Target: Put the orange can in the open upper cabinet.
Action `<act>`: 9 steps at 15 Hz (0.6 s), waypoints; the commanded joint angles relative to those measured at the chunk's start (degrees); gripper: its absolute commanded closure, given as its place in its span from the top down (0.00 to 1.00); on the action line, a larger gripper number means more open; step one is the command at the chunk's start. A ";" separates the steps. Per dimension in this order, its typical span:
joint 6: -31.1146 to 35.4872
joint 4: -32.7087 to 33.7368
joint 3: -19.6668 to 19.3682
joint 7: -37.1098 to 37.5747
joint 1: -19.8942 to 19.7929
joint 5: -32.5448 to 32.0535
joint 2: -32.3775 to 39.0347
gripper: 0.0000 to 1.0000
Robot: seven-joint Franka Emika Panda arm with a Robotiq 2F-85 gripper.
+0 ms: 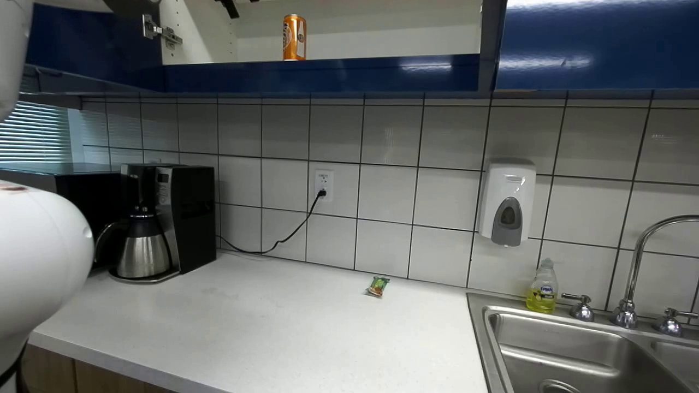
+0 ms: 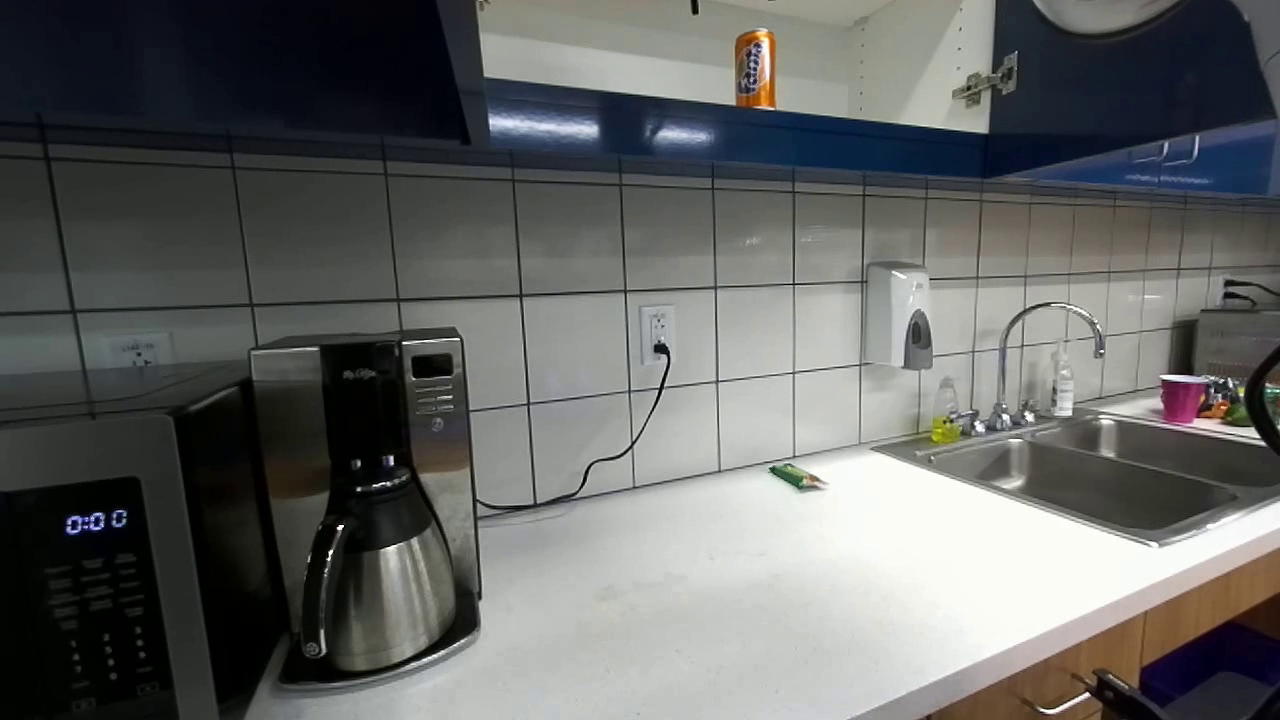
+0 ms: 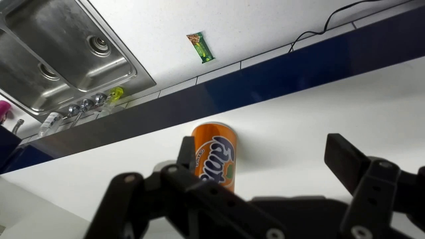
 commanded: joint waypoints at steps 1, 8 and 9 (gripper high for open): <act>-4.26 -3.61 0.93 1.03 2.53 -0.50 -5.22 1.00; -10.61 -10.40 0.82 4.55 5.21 0.96 -13.90 1.00; -11.08 -12.06 0.66 5.28 5.02 1.55 -15.26 1.00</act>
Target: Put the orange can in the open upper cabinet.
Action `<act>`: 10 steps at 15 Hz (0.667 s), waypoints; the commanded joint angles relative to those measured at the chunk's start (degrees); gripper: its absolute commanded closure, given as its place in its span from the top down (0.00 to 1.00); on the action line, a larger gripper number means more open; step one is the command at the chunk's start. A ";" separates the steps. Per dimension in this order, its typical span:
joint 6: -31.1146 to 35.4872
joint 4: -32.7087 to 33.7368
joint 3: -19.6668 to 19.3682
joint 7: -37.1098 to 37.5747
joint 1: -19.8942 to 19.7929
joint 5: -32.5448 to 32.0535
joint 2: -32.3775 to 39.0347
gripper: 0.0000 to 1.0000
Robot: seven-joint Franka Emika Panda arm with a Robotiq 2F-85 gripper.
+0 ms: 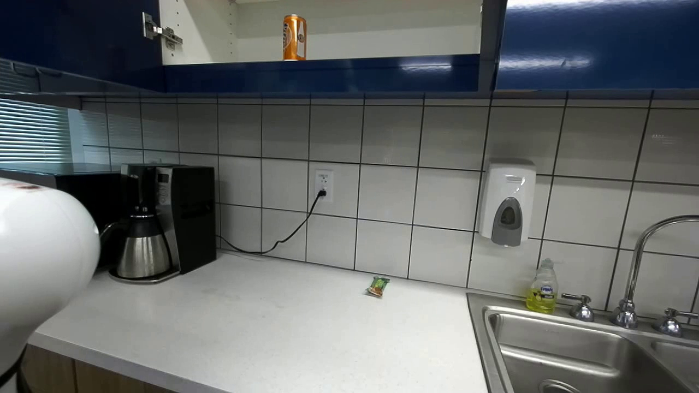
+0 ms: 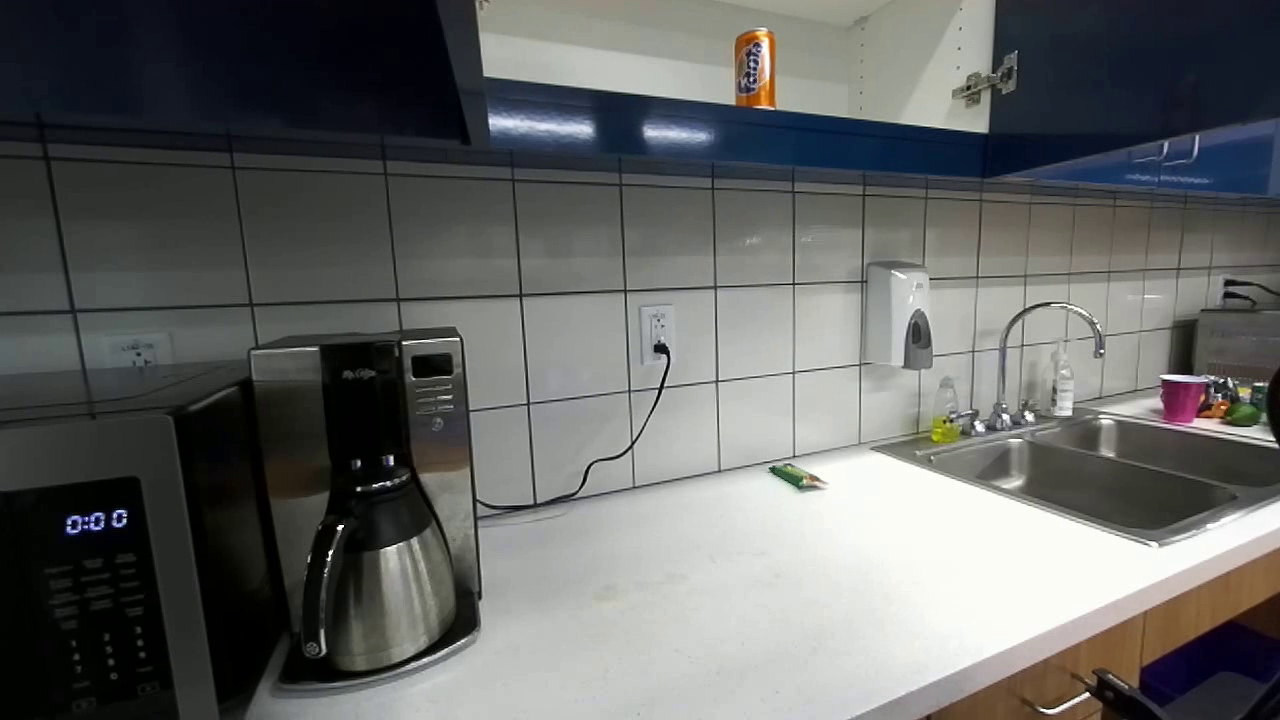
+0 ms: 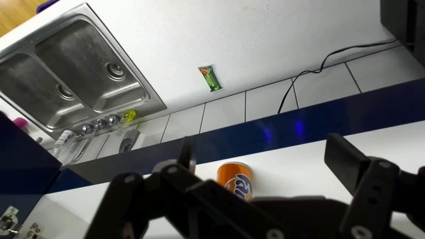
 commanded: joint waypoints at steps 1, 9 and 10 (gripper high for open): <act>-1.57 -8.80 -0.10 3.93 -0.57 2.52 -6.74 1.00; 2.94 -30.52 -3.71 9.10 -0.45 11.50 -18.85 1.00; 4.03 -33.30 -3.99 9.03 -0.24 11.70 -20.19 1.00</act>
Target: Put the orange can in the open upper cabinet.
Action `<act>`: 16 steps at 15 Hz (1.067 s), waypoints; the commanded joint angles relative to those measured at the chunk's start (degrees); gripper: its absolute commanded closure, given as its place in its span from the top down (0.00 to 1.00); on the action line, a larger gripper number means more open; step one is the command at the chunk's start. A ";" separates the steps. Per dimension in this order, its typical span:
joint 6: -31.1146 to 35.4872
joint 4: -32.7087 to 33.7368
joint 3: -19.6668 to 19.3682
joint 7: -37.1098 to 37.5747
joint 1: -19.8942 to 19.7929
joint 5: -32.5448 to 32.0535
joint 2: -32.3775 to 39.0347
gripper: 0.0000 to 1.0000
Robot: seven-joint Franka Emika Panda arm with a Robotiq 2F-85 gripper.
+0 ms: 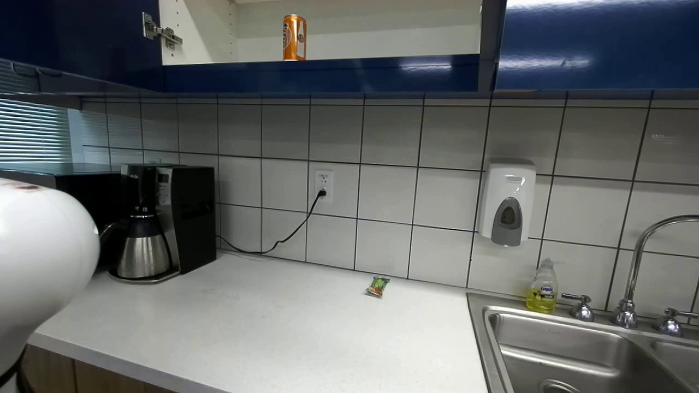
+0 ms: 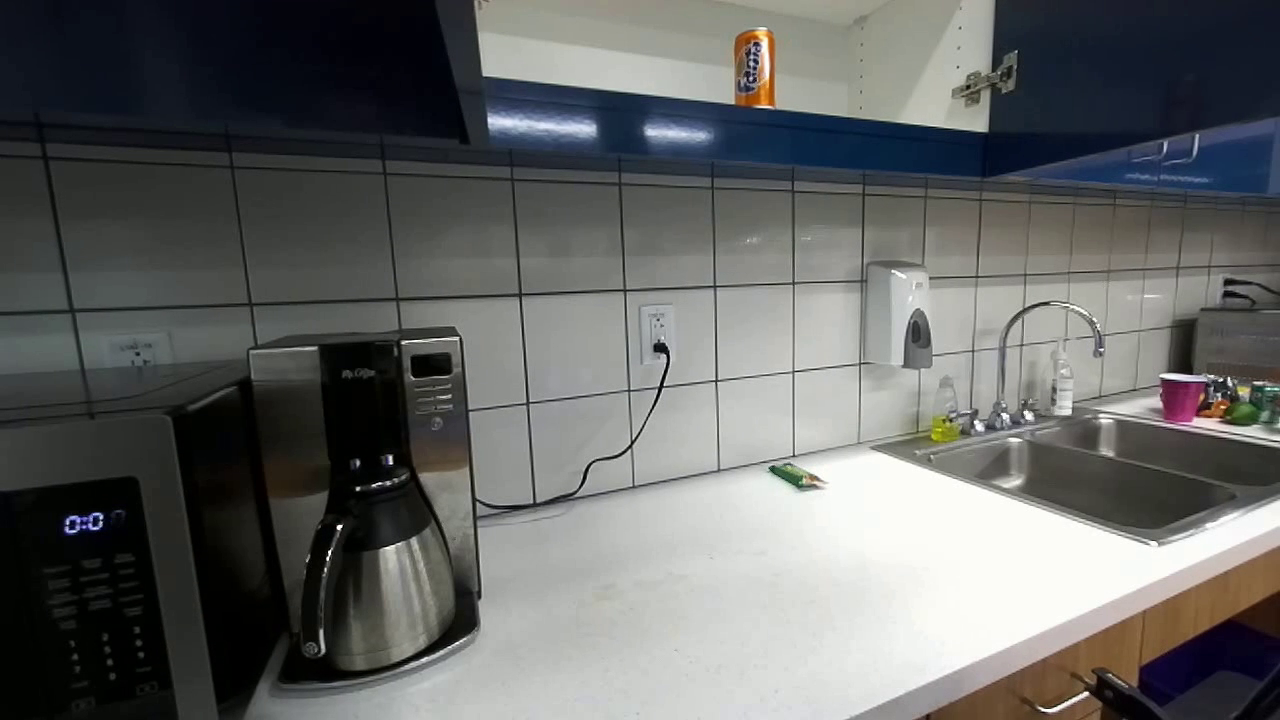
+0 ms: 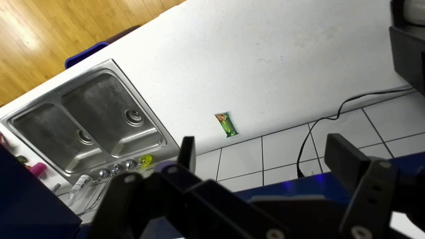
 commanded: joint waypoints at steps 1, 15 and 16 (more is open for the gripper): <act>4.89 -13.97 -1.19 1.87 0.20 2.15 -7.60 1.00; 28.13 -58.48 4.98 -1.44 -12.92 7.49 -24.90 1.00; 29.34 -60.73 5.01 -1.52 -13.60 7.31 -25.65 1.00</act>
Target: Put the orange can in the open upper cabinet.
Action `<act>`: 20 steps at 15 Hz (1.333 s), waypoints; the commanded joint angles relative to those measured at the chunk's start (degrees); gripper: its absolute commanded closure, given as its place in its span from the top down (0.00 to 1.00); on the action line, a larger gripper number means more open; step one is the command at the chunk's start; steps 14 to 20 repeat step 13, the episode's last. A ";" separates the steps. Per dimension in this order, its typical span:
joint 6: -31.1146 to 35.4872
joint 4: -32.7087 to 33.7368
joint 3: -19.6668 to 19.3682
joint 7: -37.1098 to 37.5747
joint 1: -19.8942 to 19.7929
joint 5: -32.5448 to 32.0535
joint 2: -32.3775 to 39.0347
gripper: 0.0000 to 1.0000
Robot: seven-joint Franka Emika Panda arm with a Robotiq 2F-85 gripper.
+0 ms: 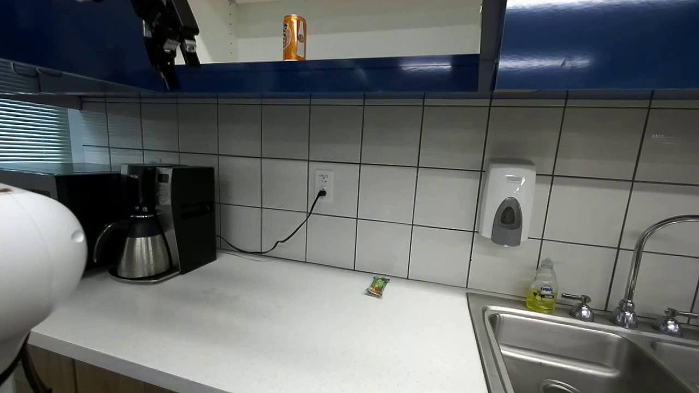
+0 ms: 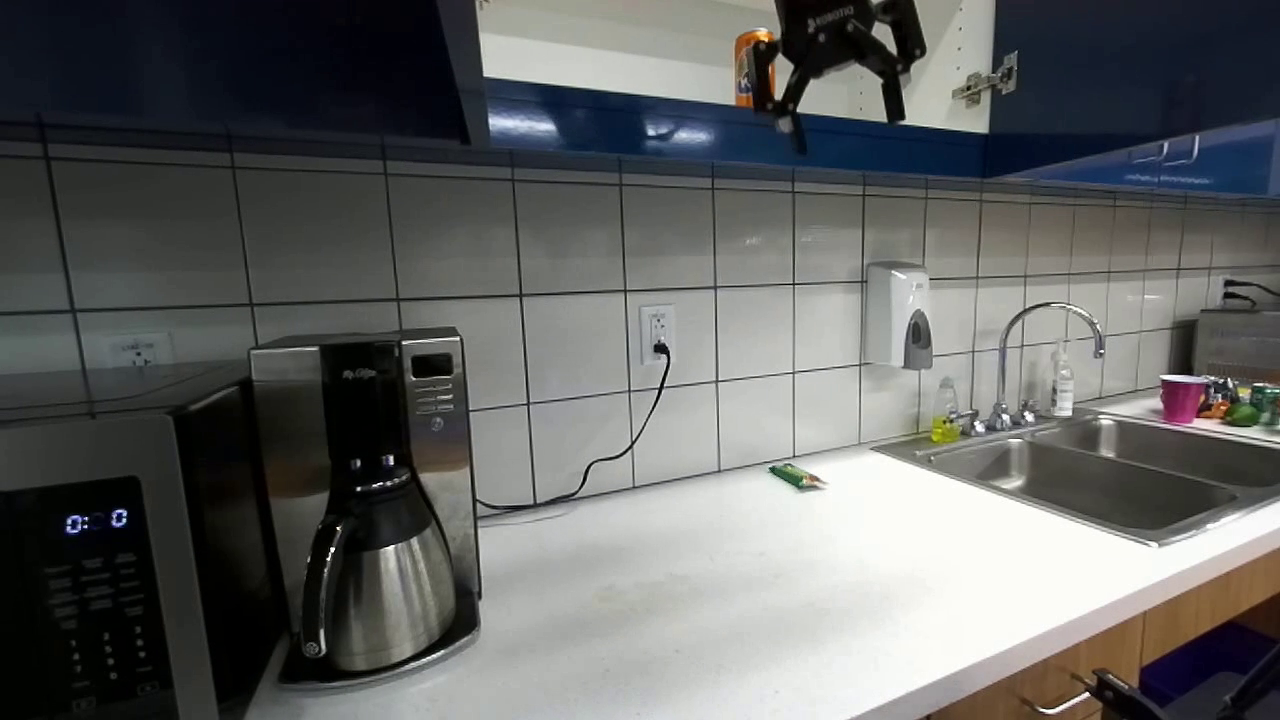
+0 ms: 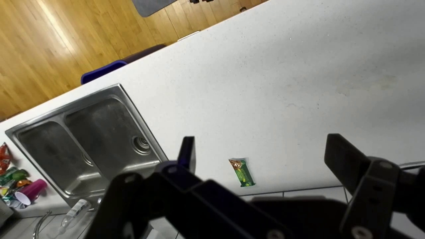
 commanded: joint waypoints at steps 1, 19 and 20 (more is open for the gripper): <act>6.07 -10.97 0.61 -1.79 -3.76 1.29 -5.97 1.00; 8.06 -17.70 1.66 -1.90 -7.88 2.27 -6.75 1.00; 8.06 -17.70 1.66 -1.90 -7.88 2.27 -6.75 1.00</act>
